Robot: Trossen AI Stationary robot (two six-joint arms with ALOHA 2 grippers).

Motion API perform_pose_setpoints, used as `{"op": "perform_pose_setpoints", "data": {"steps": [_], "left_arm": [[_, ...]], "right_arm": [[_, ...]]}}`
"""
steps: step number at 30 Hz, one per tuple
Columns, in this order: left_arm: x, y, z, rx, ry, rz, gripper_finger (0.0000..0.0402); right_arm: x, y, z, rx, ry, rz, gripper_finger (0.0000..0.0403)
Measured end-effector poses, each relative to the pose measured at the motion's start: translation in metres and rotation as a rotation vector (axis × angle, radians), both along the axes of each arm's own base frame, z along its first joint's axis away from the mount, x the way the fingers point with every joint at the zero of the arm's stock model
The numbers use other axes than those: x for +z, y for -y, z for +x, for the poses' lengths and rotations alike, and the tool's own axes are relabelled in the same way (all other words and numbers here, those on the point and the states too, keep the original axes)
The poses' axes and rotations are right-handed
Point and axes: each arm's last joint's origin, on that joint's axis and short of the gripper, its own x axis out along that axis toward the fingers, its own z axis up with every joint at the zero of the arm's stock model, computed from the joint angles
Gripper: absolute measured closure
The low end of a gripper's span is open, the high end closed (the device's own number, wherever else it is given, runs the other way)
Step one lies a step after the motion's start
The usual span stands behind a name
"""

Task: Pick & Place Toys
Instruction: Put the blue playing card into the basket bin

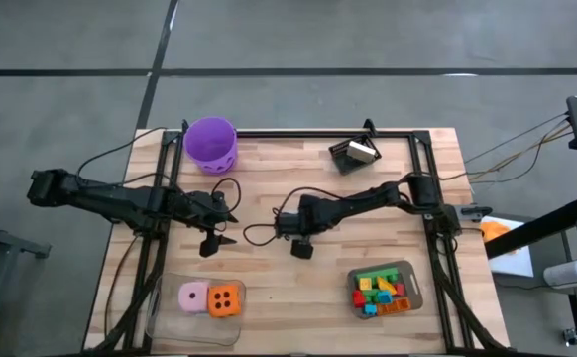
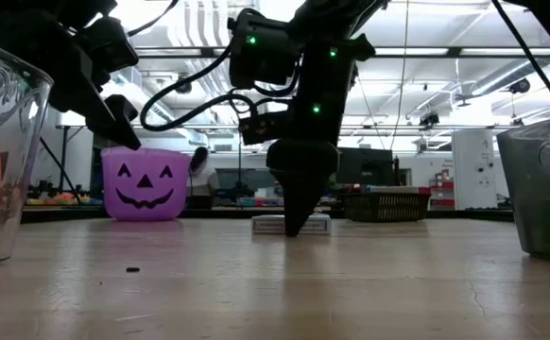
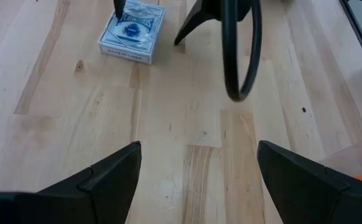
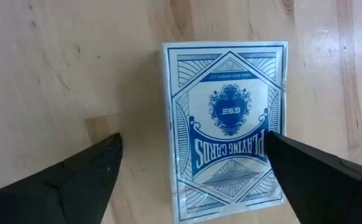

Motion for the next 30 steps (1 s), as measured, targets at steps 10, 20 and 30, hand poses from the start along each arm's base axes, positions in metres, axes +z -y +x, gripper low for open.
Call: {"op": "perform_pose_setpoints", "data": {"steps": [10,20,30], "left_arm": [[0.0,0.0,0.0,0.001,0.0,0.0,0.0078],[0.0,0.0,0.0,0.0,-0.001,0.0,0.0078],[0.0,0.0,0.0,0.001,0.0,0.0,0.0078]], "right_arm": [[-0.016,0.004,-0.015,-0.052,-0.056,-0.041,0.0192],[-0.012,-0.011,-0.015,-0.012,-0.053,-0.023,0.0382],[0.018,-0.025,-0.013,0.022,-0.055,-0.056,0.0386]]}}
